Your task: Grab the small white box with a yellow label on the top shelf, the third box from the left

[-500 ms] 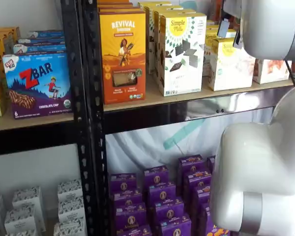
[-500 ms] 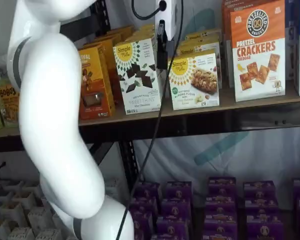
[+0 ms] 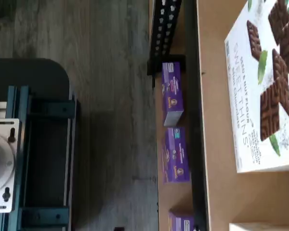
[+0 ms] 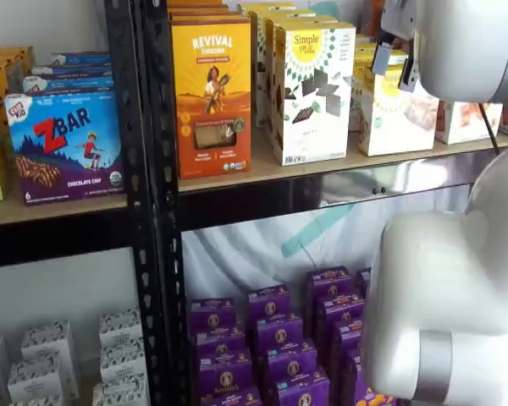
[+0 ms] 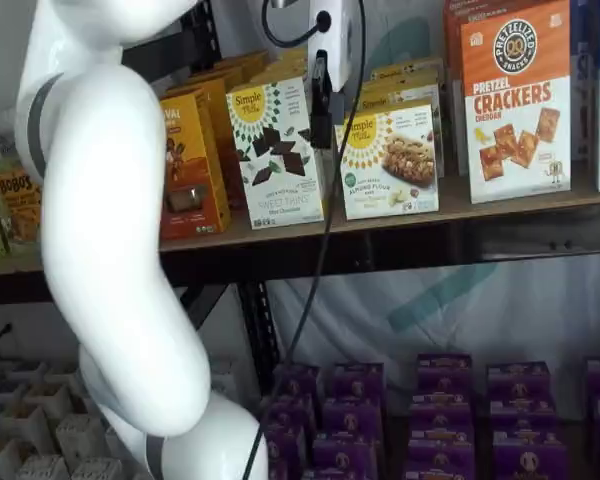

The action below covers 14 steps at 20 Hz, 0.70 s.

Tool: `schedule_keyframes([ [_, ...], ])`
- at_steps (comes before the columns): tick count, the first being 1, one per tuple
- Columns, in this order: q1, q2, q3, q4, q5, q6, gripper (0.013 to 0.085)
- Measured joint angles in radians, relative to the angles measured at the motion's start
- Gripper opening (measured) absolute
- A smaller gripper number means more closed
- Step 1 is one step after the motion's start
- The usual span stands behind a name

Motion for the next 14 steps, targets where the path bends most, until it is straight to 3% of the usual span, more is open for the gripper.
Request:
schedule_keyframes([
  [14,-0.019,0.046,-0.069,0.049,0.037,0.004,0.0850],
])
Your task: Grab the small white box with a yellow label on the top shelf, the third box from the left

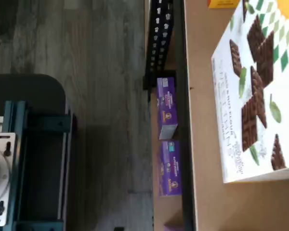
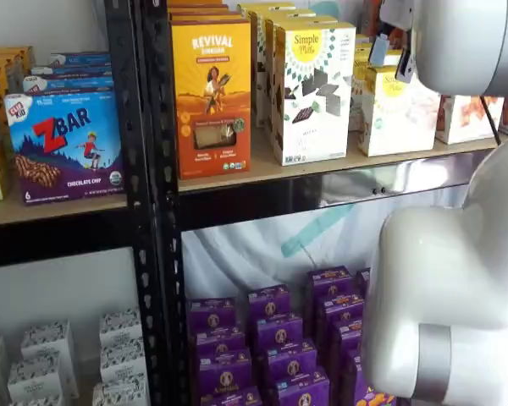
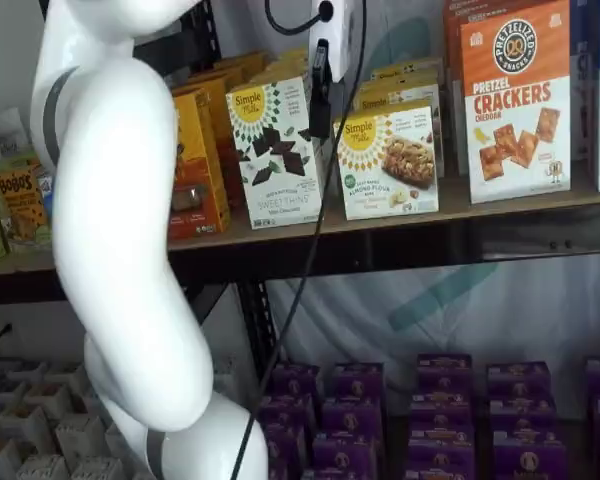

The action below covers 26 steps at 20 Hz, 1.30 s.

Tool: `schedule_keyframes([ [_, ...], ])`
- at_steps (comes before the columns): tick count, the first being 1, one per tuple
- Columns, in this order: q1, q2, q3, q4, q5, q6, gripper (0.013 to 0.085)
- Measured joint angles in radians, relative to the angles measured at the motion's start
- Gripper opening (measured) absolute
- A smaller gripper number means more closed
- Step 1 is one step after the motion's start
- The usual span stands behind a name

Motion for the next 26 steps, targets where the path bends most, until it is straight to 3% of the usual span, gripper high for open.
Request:
schedule_keyframes([
  [6,-0.020,-0.041,0.079,0.067,-0.127,-0.011,0.0850],
  [10,-0.022,-0.052,0.122,0.079,-0.211,-0.024,0.0850],
  [15,-0.019,-0.025,0.117,0.037,-0.234,-0.042,0.0850],
  [21,-0.024,0.056,0.037,-0.025,-0.152,-0.057,0.0850],
  [26,-0.003,0.094,-0.003,-0.083,-0.129,-0.051,0.0850],
])
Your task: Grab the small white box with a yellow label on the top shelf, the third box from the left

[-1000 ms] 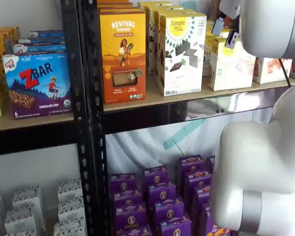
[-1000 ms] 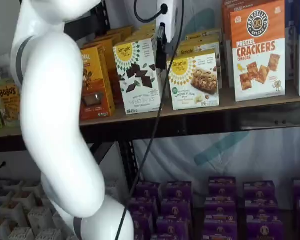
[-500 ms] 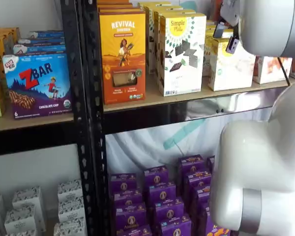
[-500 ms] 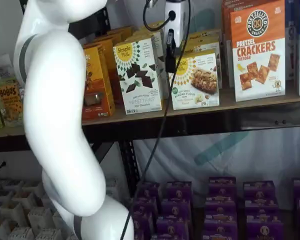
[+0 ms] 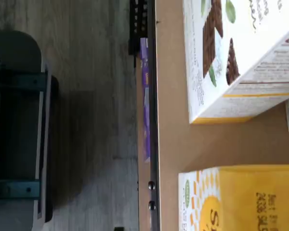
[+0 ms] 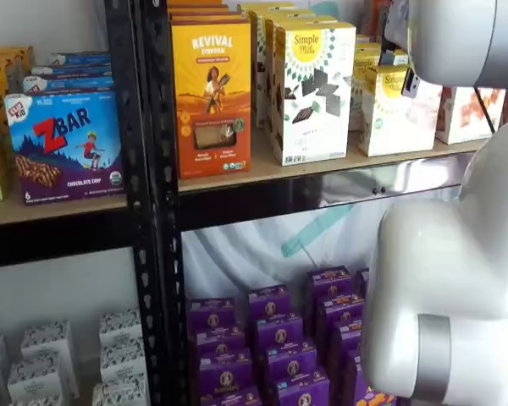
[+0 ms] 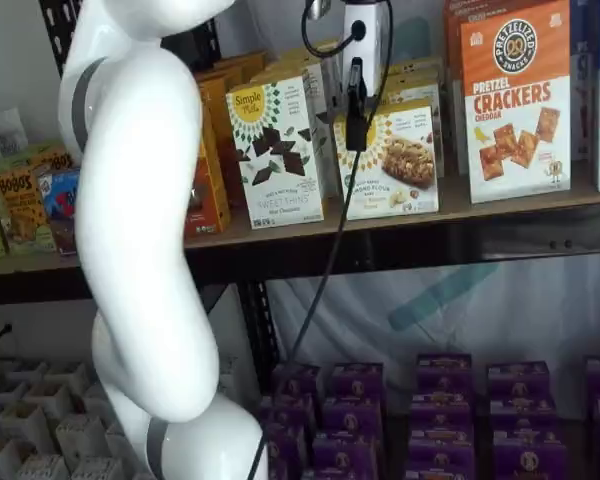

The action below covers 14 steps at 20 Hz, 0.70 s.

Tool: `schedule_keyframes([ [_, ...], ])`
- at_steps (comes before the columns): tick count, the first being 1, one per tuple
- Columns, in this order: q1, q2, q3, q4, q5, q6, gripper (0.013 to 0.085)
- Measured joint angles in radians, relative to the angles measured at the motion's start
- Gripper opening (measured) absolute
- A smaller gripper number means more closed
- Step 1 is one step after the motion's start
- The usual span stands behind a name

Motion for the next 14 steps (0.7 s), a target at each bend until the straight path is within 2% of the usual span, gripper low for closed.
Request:
schedule_keyframes([
  [3,0.007,-0.002,0.008,-0.008,-0.020,0.003,0.0850],
  [7,0.014,-0.044,0.080,0.003,-0.132,0.003,0.0850],
  [14,0.034,-0.045,0.096,-0.051,-0.153,0.010,0.0850],
])
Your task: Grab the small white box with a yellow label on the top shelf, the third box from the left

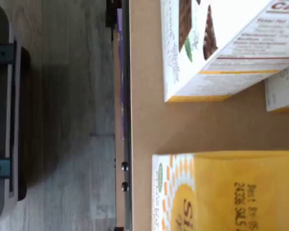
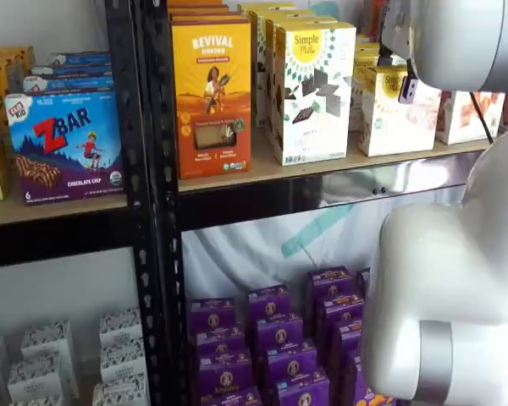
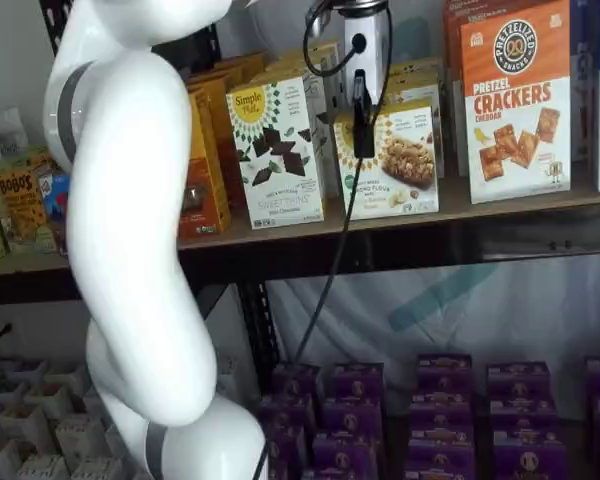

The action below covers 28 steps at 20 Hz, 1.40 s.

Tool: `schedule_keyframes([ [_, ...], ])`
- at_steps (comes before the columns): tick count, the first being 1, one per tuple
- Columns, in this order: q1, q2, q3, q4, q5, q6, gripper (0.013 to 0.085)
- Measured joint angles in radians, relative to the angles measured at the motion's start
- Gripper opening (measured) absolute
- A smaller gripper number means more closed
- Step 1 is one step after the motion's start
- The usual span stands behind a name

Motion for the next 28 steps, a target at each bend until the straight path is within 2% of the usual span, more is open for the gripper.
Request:
schedule_keyframes([
  [6,0.001,-0.008,0.023,-0.002,-0.017,-0.002,0.0850],
  [9,-0.003,-0.014,0.036,0.008,-0.027,-0.005,0.0730],
  [10,-0.003,-0.014,0.038,0.010,-0.027,-0.006,0.0730],
  [11,-0.004,-0.015,0.041,0.011,-0.028,-0.006,0.0690],
  [16,-0.008,-0.022,0.054,0.018,-0.040,-0.011,0.0690],
  [17,-0.009,-0.022,0.054,0.020,-0.041,-0.012,0.0650],
  [28,-0.014,-0.019,0.049,0.020,-0.033,-0.016,0.0650],
])
